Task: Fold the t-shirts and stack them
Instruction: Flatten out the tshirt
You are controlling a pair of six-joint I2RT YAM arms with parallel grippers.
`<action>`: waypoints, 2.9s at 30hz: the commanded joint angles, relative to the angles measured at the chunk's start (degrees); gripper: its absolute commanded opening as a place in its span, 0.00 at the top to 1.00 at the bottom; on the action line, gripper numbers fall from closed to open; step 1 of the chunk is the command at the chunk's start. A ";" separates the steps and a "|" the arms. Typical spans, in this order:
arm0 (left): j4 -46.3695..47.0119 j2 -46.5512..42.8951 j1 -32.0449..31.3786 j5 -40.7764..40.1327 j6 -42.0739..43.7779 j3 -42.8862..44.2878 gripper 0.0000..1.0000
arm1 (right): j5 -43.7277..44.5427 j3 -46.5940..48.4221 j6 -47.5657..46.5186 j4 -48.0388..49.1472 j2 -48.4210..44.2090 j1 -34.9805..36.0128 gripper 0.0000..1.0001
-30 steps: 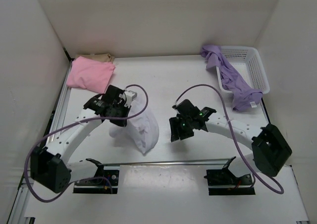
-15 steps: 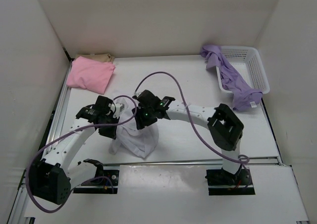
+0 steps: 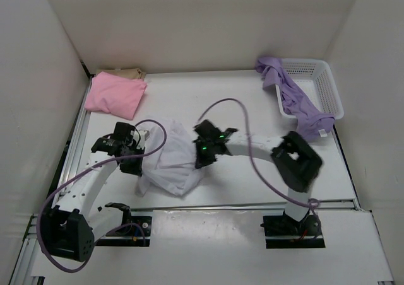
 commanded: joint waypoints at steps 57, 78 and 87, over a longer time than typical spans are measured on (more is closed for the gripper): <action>-0.08 -1.49 -8.47 -8.67 0.01 2.11 0.90 | 10.21 10.57 -9.41 -16.28 -7.91 -10.19 1.00; 14.16 28.31 0.50 -27.75 0.01 69.07 0.90 | 5.88 29.75 -4.92 -15.65 -32.87 -52.21 1.00; 14.16 16.63 -3.45 -21.42 0.01 35.69 0.90 | 4.48 -11.45 -0.72 -13.19 -59.14 -49.67 1.00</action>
